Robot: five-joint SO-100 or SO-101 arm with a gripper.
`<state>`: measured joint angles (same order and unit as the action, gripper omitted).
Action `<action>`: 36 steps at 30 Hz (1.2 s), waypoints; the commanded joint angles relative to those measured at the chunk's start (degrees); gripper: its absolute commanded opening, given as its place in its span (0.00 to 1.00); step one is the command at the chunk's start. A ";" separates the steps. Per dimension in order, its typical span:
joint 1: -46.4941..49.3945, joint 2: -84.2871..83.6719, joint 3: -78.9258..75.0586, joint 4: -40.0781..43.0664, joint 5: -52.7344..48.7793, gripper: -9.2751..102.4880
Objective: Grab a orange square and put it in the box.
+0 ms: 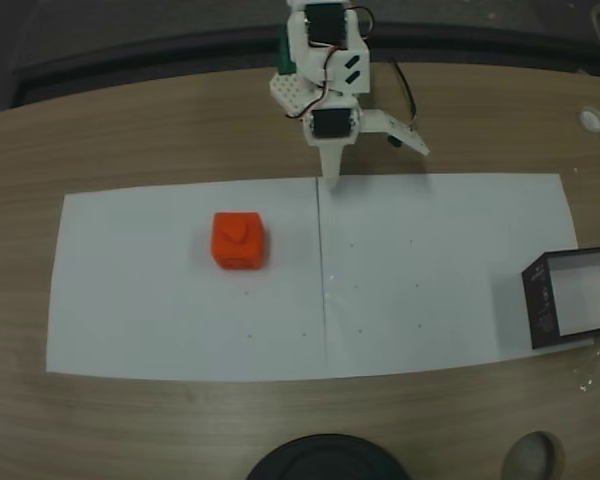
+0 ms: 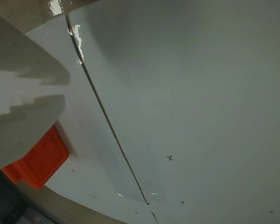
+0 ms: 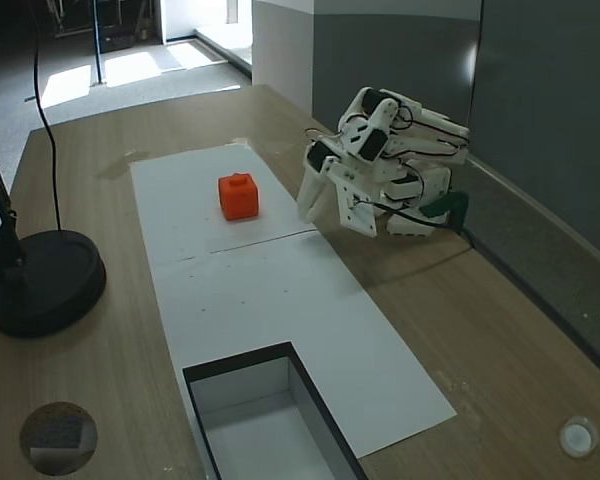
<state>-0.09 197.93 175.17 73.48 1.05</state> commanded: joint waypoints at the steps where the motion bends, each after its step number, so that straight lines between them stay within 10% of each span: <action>1: 0.18 1.23 -3.34 0.62 0.09 0.08; 22: 2.20 1.23 -6.50 -6.15 -0.18 0.09; 29: 12.04 0.44 -24.08 -8.70 0.09 0.36; 36: 22.50 -21.80 -30.50 -9.14 -2.11 0.40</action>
<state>21.62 186.86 150.03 65.39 0.44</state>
